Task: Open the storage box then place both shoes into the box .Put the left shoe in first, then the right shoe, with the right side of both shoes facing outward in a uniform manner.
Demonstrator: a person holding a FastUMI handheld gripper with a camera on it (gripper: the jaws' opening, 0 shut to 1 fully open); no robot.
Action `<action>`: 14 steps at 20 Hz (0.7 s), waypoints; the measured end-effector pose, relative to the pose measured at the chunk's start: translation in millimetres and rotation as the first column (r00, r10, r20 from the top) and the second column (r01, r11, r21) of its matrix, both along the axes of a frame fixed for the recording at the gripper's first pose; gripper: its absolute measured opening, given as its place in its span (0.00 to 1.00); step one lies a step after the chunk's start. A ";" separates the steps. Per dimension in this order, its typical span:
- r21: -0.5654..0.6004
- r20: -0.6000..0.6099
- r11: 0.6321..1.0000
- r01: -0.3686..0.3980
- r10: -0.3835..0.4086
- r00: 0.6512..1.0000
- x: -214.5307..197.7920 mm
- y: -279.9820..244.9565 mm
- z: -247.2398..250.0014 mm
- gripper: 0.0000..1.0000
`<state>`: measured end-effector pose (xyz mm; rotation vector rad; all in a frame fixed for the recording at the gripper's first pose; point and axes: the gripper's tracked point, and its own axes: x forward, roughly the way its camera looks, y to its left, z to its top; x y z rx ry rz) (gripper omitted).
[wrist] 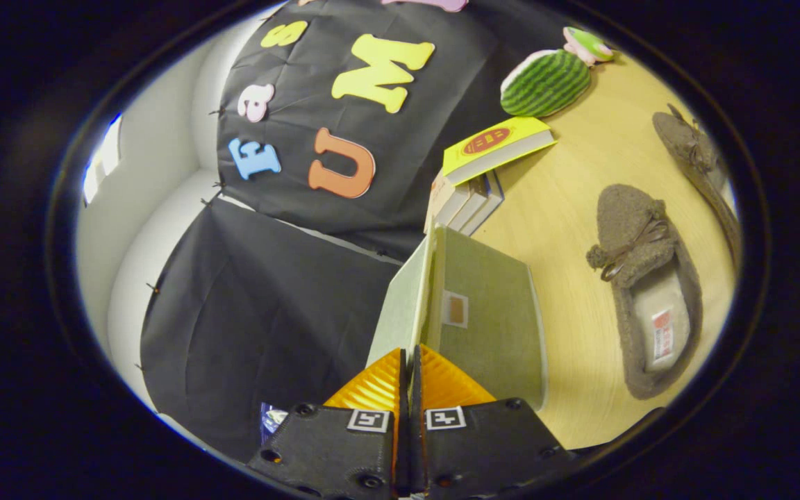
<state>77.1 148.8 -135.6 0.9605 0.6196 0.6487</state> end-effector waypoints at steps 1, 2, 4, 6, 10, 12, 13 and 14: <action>0.007 0.028 1.000 -0.018 0.018 0.999 -5.0 6.3 12.1 0.06; 0.013 0.059 1.000 -0.023 0.022 0.998 -9.0 12.6 26.3 0.06; -0.005 0.120 1.000 -0.028 0.028 0.992 -13.4 25.6 48.7 0.06; -0.079 0.179 0.997 -0.022 0.036 0.983 -13.5 42.3 61.9 0.06; -0.158 0.283 0.986 -0.059 0.103 0.954 -23.3 93.4 100.4 0.06; -0.183 0.316 0.979 -0.084 0.140 0.938 -25.4 123.2 114.0 0.06; -0.211 0.333 0.973 -0.091 0.159 0.930 -25.0 137.4 118.9 0.06; -0.244 0.346 0.965 -0.098 0.181 0.920 -25.0 152.2 123.2 0.06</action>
